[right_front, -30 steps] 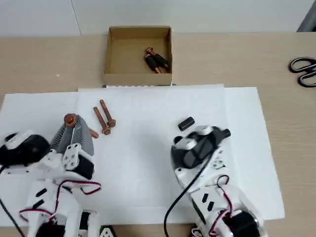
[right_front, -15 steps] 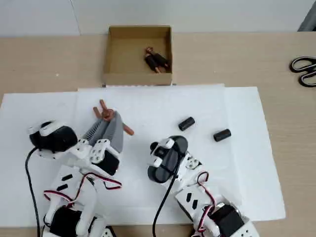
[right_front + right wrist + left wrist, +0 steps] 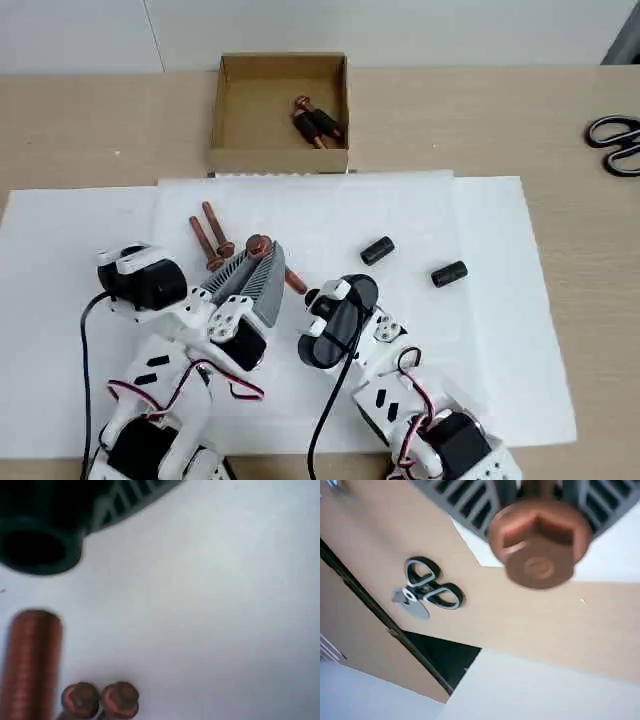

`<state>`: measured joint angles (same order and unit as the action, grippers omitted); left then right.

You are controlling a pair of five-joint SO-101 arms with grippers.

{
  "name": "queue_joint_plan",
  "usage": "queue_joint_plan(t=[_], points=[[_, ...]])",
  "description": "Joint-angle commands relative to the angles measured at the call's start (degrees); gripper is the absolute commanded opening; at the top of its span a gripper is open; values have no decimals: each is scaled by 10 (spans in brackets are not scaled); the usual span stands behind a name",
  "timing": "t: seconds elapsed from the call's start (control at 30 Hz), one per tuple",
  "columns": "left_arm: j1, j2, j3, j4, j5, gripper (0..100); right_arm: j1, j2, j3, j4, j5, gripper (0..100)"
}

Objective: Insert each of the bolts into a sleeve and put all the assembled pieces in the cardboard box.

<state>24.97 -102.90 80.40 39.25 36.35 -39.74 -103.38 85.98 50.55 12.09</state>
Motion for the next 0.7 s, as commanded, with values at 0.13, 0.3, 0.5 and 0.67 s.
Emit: queue_joint_plan(t=[0.13,0.3,0.5,0.67], points=[[11,-5,-4,-15,2,5,-3,-3,-2,-38,4,2],[12,-4,-2,-14,2,5,-5,-3,-3,-38,5,2],[18,-4,22,-15,3,5,-5,-3,-4,-38,5,2],[47,-4,31,-17,3,5,-5,-3,-7,-38,6,2]])
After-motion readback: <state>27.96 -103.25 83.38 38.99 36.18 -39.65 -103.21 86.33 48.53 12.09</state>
